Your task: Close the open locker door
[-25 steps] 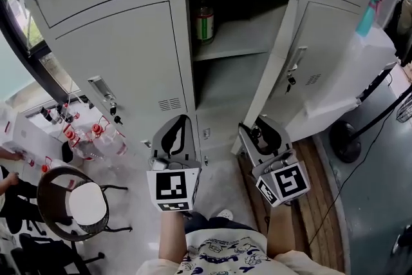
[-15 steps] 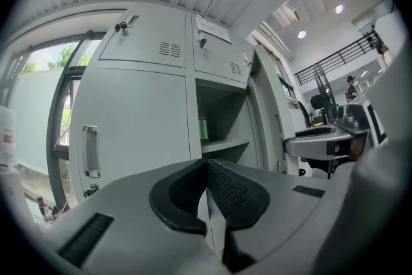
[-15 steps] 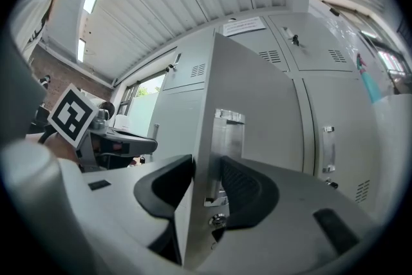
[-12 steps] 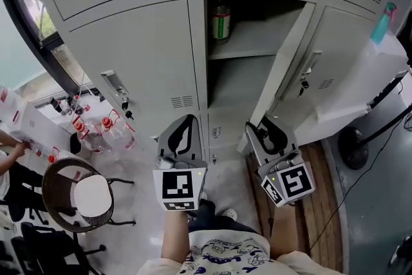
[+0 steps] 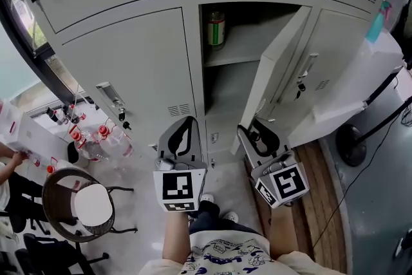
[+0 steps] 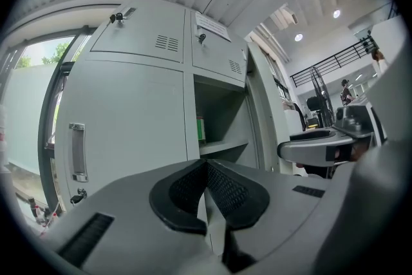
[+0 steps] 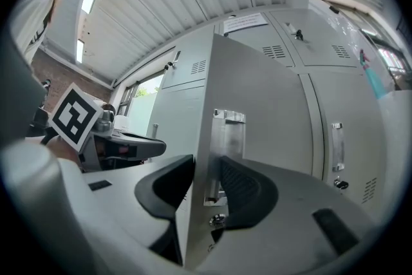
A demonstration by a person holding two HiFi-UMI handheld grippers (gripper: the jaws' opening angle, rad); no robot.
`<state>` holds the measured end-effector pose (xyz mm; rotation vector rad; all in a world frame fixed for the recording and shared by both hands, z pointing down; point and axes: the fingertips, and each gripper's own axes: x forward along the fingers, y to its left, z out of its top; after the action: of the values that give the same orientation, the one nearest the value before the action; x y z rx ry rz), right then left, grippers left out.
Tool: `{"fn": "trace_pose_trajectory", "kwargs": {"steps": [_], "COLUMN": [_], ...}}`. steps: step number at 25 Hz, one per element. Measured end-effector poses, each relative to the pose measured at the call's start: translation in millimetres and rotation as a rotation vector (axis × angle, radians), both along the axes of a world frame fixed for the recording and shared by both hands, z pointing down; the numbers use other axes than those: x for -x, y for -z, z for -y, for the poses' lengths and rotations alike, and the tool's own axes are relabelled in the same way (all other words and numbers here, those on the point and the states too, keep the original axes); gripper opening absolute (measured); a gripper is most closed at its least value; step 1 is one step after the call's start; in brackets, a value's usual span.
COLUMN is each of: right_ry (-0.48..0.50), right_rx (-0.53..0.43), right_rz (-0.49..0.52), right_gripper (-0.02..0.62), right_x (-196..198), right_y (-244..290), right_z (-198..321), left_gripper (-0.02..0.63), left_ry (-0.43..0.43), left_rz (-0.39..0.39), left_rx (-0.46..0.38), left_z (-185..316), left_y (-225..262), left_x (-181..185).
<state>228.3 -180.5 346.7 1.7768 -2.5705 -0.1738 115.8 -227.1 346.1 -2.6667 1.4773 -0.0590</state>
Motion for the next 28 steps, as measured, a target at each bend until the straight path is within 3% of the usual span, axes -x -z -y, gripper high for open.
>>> {"fn": "trace_pose_trajectory", "kwargs": {"steps": [28], "right_ry": [0.044], "right_rx": [0.012], "right_rz": [0.005], "right_gripper": [0.115], "right_x": [29.4], "right_y": [0.9], "right_z": [48.4], "left_gripper": [0.003], "left_ry": [0.053], "left_rz": [-0.001], "left_rx": [0.0], "left_z": [36.7], "left_y": [5.1], "left_x": [34.1]}}
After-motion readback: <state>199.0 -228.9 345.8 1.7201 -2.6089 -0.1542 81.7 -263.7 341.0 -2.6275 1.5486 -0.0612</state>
